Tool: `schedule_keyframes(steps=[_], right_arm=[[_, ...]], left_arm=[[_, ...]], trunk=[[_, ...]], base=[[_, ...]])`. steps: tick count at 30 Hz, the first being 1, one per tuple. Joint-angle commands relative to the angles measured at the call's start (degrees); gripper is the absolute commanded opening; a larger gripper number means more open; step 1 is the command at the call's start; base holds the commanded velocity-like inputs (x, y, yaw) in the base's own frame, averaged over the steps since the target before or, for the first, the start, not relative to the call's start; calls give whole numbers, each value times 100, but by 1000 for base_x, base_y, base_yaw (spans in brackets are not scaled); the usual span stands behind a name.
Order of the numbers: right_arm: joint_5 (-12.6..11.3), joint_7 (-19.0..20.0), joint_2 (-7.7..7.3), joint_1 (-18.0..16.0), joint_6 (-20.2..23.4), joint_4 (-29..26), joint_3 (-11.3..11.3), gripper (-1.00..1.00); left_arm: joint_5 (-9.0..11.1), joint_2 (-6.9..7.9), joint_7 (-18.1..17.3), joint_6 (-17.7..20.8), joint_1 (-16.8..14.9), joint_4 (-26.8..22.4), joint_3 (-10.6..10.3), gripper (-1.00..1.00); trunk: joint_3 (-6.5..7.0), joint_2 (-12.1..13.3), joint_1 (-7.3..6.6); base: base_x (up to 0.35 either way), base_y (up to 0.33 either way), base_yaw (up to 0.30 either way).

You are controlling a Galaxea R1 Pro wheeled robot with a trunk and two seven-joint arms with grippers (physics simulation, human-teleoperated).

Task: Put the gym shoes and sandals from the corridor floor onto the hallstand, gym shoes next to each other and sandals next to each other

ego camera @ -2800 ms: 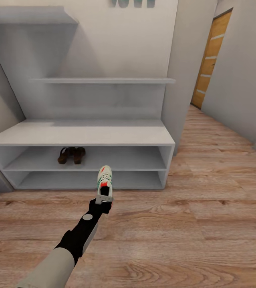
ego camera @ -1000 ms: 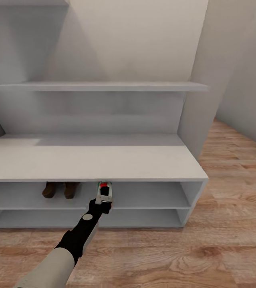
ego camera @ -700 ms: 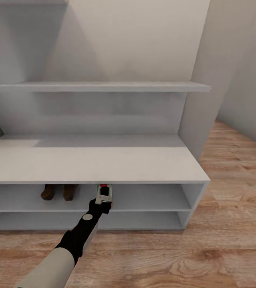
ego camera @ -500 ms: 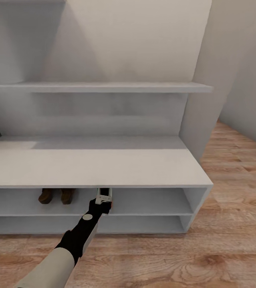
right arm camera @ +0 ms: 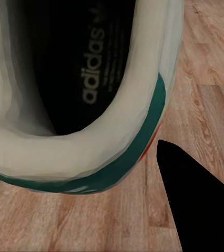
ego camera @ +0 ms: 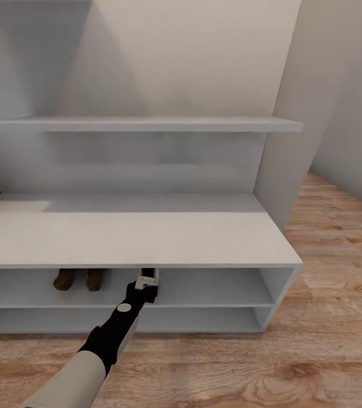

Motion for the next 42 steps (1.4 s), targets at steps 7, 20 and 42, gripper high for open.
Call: schedule_keyframes(steps=[7, 20, 42], right_arm=[[24, 4, -1, -6, 27, -9, -1, -100], [24, 3, -1, -6, 27, -9, -1, -100], [17, 0, -1, -6, 28, -29, -2, -100]], left_arm=[[-55, -2, 41, 22, -2, -5, -10, 100], [-61, -2, 45, 7, -2, -5, -10, 100], [-22, -2, 28, -112, 9, -14, -16, 100]], trunk=[[-5, -2, -1], [-5, -2, -1], [-5, -2, -1]], base=[[0, 0, 0], [-146, 38, 0], [-330, 92, 0]])
